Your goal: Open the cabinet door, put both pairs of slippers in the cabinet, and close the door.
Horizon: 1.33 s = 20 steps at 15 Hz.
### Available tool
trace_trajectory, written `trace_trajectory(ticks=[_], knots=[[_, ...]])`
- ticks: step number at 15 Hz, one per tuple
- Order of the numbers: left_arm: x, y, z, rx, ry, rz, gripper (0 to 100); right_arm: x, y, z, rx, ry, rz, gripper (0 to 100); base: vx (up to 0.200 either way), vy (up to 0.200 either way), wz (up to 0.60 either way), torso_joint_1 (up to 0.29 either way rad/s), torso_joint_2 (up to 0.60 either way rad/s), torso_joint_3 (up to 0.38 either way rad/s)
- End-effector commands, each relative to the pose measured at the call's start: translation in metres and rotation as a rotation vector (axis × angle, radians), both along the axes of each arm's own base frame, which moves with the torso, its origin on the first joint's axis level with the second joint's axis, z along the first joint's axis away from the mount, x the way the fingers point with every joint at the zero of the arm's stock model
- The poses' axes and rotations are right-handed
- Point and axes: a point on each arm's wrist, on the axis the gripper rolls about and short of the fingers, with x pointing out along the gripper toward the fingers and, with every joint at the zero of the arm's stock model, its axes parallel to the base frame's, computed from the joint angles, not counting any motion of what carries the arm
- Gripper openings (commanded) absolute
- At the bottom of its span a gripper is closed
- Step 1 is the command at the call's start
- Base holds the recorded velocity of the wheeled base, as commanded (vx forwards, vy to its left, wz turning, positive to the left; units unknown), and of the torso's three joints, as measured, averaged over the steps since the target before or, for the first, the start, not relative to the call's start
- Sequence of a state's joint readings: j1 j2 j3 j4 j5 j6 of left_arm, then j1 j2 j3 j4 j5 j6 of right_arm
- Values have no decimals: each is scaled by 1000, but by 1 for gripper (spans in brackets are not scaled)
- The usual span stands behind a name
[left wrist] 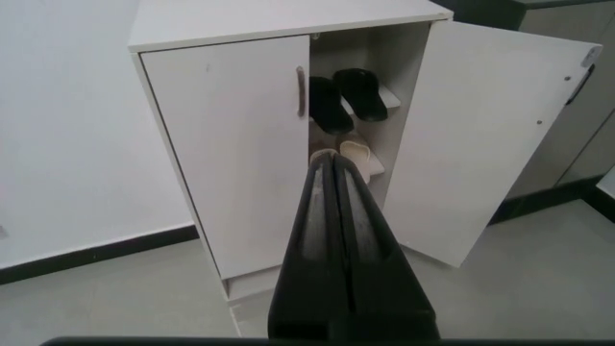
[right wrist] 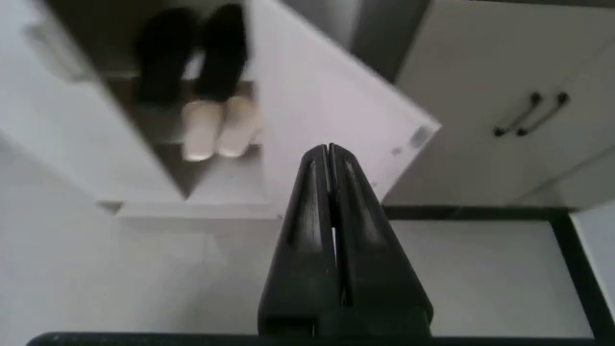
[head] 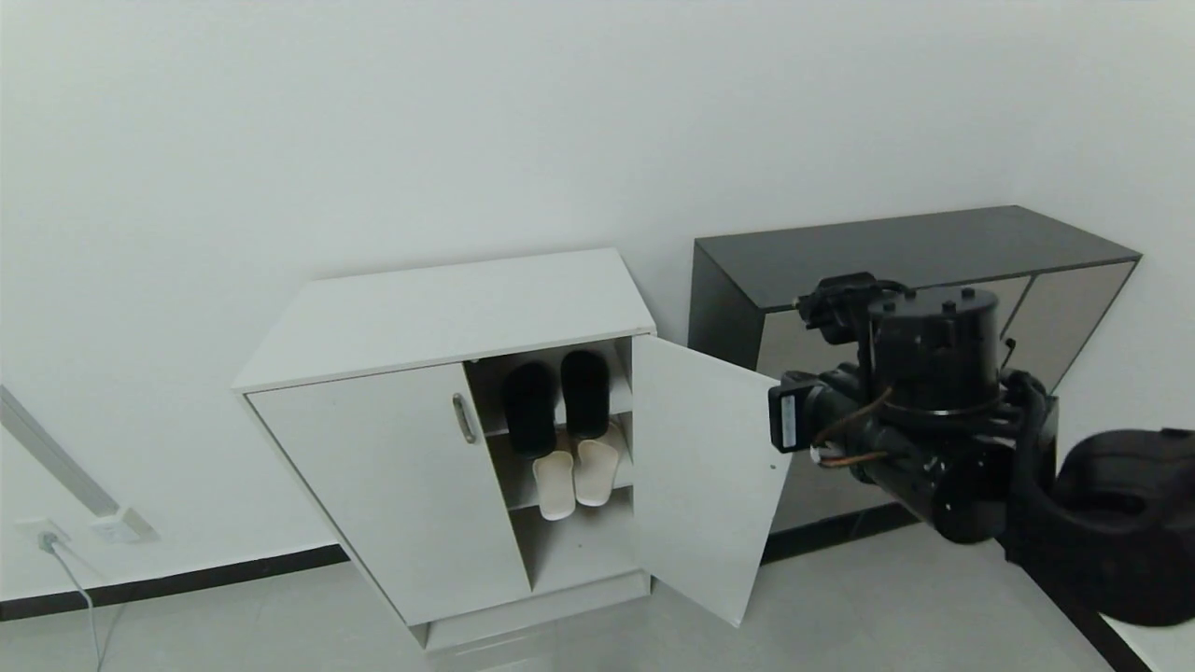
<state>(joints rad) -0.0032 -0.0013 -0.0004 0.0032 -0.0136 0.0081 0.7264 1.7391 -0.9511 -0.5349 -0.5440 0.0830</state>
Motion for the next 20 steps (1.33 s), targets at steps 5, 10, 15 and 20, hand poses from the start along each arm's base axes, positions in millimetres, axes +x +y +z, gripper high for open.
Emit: trace_trajectory(ticks=[5, 10, 15, 20], knots=[[0, 0, 0, 0, 0, 1, 0, 96, -19, 5, -15, 95, -148, 0, 0, 0, 0, 0, 0, 0], [0, 0, 0, 0, 2, 0, 0, 136, -33, -22, 31, 155, -142, 0, 0, 0, 0, 0, 0, 0], [0, 0, 0, 0, 2, 1, 0, 163, -34, -46, 41, 153, -162, 0, 0, 0, 0, 0, 0, 0], [0, 0, 0, 0, 2, 1, 0, 188, -34, -62, 50, 137, -184, 0, 0, 0, 0, 0, 0, 0]])
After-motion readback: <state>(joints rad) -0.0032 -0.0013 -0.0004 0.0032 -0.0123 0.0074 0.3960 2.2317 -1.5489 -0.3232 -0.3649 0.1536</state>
